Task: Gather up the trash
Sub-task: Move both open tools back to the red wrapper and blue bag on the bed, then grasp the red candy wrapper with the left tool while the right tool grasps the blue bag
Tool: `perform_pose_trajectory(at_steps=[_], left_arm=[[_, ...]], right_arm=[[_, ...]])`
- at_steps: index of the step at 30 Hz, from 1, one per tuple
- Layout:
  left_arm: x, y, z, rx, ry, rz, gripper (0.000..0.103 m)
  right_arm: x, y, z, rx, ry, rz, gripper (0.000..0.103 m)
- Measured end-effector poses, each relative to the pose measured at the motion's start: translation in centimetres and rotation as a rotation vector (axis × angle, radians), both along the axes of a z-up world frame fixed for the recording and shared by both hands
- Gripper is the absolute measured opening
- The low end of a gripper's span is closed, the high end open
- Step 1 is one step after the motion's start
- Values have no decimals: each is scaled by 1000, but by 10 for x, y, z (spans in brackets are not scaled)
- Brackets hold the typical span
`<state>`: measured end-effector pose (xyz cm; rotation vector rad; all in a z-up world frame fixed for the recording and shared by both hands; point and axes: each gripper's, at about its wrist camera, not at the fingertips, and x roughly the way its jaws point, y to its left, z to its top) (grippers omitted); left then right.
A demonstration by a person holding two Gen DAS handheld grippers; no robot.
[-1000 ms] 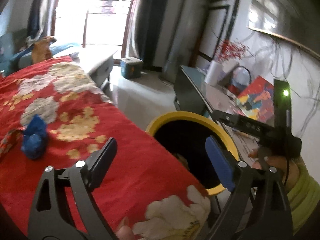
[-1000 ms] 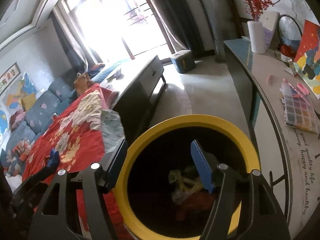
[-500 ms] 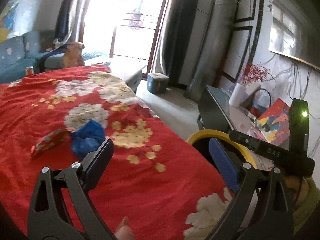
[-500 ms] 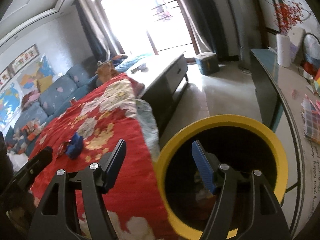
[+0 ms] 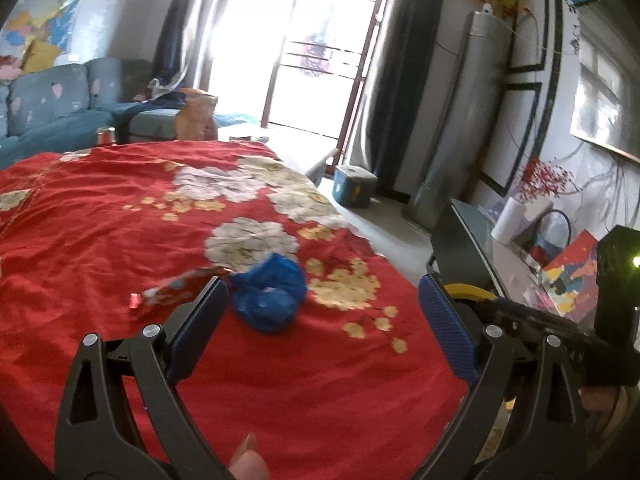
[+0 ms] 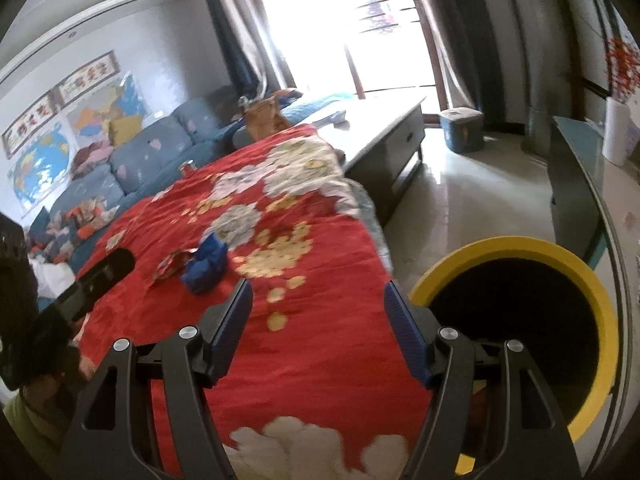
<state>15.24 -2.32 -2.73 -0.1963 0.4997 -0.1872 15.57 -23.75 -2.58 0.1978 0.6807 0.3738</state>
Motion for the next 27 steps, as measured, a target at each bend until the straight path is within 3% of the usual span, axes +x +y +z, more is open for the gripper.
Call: perform_pose_trajectory(at_steps=[8, 16, 27], left_arm=[[1, 39, 0, -7, 6, 88, 88], [14, 80, -10, 19, 76, 154, 87], [43, 100, -27, 154, 187, 58, 85]], right_arm=[[5, 42, 1, -20, 6, 91, 66], [23, 88, -5, -40, 47, 193, 65], [66, 138, -29, -71, 132, 256, 65]])
